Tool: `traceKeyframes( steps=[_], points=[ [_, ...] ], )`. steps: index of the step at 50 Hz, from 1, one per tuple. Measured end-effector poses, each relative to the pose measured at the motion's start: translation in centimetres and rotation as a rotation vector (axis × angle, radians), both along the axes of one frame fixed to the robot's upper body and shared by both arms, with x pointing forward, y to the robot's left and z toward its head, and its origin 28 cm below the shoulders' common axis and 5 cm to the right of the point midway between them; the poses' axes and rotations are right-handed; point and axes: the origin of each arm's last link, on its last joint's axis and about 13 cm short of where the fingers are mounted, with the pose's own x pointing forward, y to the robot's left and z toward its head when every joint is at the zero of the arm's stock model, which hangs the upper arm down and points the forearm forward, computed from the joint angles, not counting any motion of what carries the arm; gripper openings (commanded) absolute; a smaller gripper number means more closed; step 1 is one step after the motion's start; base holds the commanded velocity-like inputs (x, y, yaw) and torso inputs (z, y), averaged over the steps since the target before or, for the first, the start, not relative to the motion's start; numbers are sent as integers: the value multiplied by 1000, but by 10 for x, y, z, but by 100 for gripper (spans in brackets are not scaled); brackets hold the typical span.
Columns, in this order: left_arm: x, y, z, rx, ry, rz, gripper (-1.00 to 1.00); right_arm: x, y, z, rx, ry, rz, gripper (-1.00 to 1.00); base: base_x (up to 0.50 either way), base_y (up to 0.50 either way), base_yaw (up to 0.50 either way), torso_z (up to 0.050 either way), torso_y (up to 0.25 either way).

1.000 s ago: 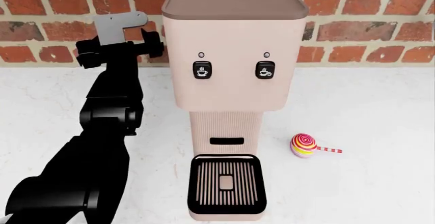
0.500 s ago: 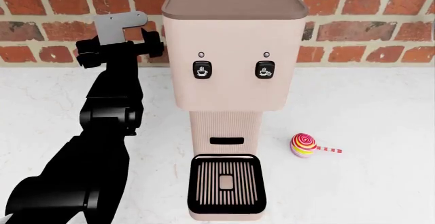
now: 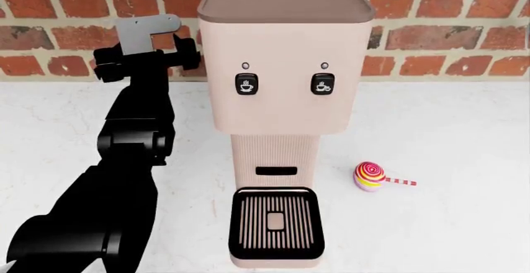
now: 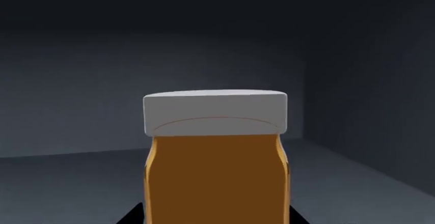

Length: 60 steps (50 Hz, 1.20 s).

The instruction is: Pick the bar and peanut butter from the counter and place them in the cabinets closest to them.

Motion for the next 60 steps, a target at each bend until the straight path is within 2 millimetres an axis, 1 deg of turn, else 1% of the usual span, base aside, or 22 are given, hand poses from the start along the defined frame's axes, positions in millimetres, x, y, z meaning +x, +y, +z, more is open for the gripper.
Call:
traceKeyframes(
  steps=[11, 19, 28, 55, 60],
  points=[
    [0, 0, 0, 1, -1, -4, 100, 1, -1, 2, 0, 8, 6, 100, 0, 0, 0, 0, 0],
    [0, 0, 0, 2, -2, -7, 100, 6, 0, 2, -18, 0, -17, 100, 0, 0, 0, 0, 0],
    [0, 0, 0, 3, -2, -10, 100, 6, 1, 2, -47, -8, -40, 100, 0, 0, 0, 0, 0],
    [0, 0, 0, 3, -4, -15, 100, -14, 7, 15, -106, -99, -68, 100, 0, 0, 0, 0, 0],
    [1, 0, 3, -3, -18, -12, 100, -19, 8, 18, -110, -111, -61, 100, 0, 0, 0, 0, 0]
  ],
)
